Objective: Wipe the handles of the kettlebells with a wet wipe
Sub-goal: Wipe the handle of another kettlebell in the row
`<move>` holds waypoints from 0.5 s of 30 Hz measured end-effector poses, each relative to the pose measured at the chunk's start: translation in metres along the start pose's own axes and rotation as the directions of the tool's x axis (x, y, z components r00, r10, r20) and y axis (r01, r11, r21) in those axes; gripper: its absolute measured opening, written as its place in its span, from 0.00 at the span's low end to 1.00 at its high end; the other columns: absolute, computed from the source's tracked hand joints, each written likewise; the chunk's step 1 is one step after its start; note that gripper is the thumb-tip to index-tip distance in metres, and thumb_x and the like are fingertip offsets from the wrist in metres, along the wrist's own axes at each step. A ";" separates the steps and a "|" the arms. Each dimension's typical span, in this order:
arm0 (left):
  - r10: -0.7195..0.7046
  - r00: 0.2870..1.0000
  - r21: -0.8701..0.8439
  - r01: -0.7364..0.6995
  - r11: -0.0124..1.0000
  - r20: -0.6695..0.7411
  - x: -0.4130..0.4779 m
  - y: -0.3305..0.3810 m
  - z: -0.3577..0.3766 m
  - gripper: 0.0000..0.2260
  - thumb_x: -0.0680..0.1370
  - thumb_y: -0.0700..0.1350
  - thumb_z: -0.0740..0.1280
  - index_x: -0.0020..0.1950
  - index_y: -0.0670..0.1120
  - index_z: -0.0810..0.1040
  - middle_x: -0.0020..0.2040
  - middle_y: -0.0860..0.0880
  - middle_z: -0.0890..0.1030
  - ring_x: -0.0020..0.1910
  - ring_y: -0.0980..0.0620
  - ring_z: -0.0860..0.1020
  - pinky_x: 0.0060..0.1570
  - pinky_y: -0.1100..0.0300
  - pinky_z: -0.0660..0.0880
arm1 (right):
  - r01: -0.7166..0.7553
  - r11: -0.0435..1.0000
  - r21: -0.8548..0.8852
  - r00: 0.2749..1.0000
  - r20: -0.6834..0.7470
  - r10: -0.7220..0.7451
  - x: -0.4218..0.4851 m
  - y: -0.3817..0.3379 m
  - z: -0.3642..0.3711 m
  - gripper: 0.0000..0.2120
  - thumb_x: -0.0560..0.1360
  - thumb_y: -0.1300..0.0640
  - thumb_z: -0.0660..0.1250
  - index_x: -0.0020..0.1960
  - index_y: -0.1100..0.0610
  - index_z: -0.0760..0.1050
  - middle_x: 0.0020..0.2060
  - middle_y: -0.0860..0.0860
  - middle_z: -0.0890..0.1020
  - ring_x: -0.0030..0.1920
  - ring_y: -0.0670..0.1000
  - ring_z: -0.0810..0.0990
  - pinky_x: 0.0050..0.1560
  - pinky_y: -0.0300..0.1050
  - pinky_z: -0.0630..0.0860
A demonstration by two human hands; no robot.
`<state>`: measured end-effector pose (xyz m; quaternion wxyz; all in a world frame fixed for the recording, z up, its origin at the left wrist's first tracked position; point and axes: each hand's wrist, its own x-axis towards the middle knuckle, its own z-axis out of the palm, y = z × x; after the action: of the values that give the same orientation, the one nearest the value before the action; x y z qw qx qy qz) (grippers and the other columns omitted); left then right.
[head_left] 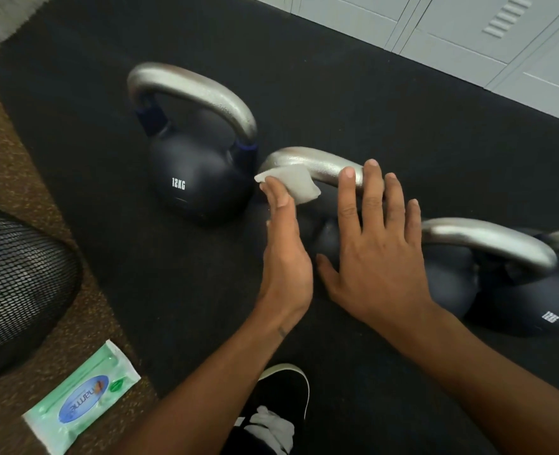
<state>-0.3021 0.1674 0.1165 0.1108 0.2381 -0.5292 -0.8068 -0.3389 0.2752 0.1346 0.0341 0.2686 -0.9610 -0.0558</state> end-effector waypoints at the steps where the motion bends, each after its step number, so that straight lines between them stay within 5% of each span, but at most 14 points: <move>1: 0.025 0.999 0.110 -0.027 0.994 0.023 0.000 0.002 0.001 0.37 0.81 0.71 0.46 0.84 0.52 0.49 0.82 0.58 0.58 0.79 0.64 0.56 0.82 0.51 0.48 | 0.001 1.000 0.008 1.000 -0.003 -0.001 0.000 0.000 0.000 0.52 0.71 0.39 0.69 0.82 0.59 0.43 0.80 0.64 0.49 0.78 0.69 0.53 0.72 0.73 0.59; 3: 0.041 0.998 0.253 -0.050 0.966 0.041 0.005 0.000 0.003 0.46 0.72 0.80 0.43 0.83 0.57 0.41 0.84 0.59 0.45 0.80 0.64 0.43 0.81 0.49 0.42 | -0.003 1.000 0.022 1.000 -0.008 0.003 0.000 0.000 0.001 0.52 0.72 0.38 0.69 0.82 0.59 0.43 0.80 0.64 0.49 0.78 0.69 0.52 0.72 0.73 0.59; 5: 0.037 0.999 0.329 -0.034 0.944 -0.004 0.013 0.001 -0.001 0.43 0.71 0.76 0.42 0.82 0.58 0.38 0.83 0.59 0.41 0.80 0.64 0.40 0.81 0.49 0.41 | -0.003 1.000 0.023 1.000 -0.002 0.003 0.000 0.000 0.001 0.52 0.71 0.39 0.68 0.82 0.58 0.42 0.80 0.64 0.48 0.78 0.69 0.51 0.72 0.73 0.58; 10: 0.159 0.980 0.566 -0.200 0.800 0.121 0.035 0.011 -0.040 0.31 0.81 0.60 0.44 0.84 0.54 0.49 0.84 0.57 0.51 0.75 0.71 0.46 0.80 0.58 0.41 | -0.025 1.000 0.013 1.000 0.009 0.025 0.000 -0.004 0.000 0.53 0.70 0.41 0.69 0.82 0.59 0.42 0.80 0.64 0.48 0.78 0.69 0.51 0.73 0.72 0.59; 15: 0.130 0.951 0.378 -0.235 0.896 0.282 0.079 0.017 -0.069 0.25 0.82 0.60 0.54 0.76 0.54 0.73 0.73 0.54 0.76 0.76 0.54 0.69 0.77 0.43 0.62 | -0.042 0.999 0.021 0.999 0.005 0.042 0.001 -0.009 0.001 0.53 0.70 0.40 0.68 0.81 0.60 0.42 0.80 0.65 0.48 0.78 0.70 0.51 0.73 0.72 0.58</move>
<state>-0.3368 0.0710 0.0880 0.0670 0.1015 -0.7152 -0.6883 -0.3356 0.2670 0.1325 0.0302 0.2487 -0.9671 -0.0455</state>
